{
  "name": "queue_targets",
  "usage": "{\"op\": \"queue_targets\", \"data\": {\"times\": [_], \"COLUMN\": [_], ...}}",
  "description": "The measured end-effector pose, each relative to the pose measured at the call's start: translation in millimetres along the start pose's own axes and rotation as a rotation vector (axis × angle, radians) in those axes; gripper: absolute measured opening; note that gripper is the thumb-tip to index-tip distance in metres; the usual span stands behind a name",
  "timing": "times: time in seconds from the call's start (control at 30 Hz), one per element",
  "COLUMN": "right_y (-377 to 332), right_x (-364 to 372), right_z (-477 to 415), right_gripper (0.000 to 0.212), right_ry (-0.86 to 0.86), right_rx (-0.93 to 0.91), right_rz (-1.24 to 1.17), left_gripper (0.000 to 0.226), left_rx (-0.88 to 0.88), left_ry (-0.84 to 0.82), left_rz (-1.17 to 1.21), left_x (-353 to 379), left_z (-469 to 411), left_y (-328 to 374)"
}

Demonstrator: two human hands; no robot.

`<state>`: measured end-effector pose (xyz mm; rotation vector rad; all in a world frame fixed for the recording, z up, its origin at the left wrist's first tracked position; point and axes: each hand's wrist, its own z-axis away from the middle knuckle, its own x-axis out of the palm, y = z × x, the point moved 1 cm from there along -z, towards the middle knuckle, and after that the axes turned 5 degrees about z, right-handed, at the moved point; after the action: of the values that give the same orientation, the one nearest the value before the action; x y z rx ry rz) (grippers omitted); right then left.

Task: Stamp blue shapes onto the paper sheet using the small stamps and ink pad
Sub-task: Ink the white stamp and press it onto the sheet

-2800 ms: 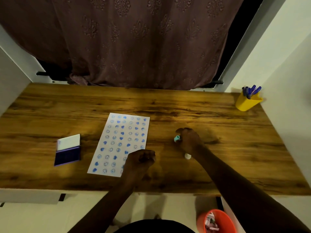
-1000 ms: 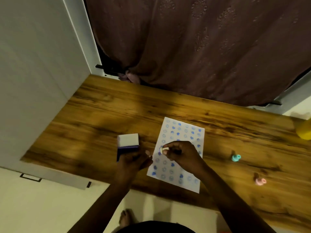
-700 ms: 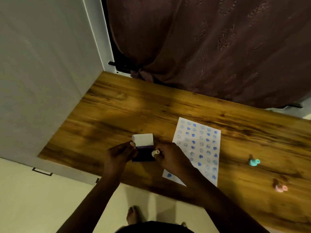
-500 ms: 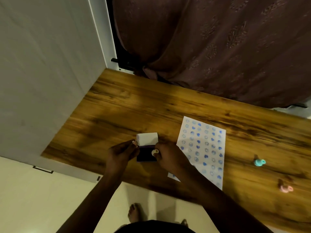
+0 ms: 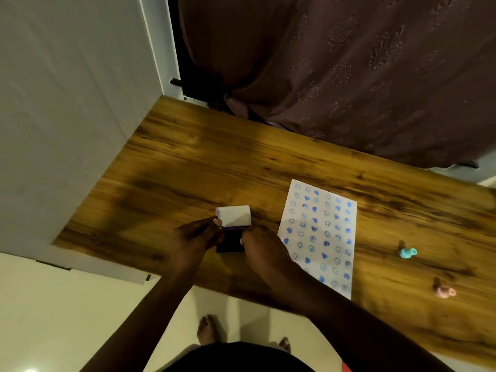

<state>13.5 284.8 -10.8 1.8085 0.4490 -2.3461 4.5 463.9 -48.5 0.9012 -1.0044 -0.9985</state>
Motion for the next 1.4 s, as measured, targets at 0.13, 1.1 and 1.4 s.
{"op": "queue_targets", "data": {"times": [0.13,1.1,1.4], "right_y": [-1.7,158.1,151.3], "right_x": [-1.2,6.8,27.3], "right_z": [-1.5,166.4,184.6], "right_gripper": [0.006,0.016,0.018], "right_ry": [0.01,0.278,0.147], "right_rx": [-0.003,0.807,0.666], "right_rz": [-0.018,-1.067,-0.421], "left_gripper": [0.026,0.009,0.006], "left_rx": [-0.02,-0.253,-0.325], "left_ry": [-0.02,-0.269,-0.286], "left_rz": [0.001,-0.023,-0.015], "left_x": [0.8,125.6,152.9], "left_z": [2.0,57.2,64.2], "left_y": [1.2,-24.0,-33.2]}}
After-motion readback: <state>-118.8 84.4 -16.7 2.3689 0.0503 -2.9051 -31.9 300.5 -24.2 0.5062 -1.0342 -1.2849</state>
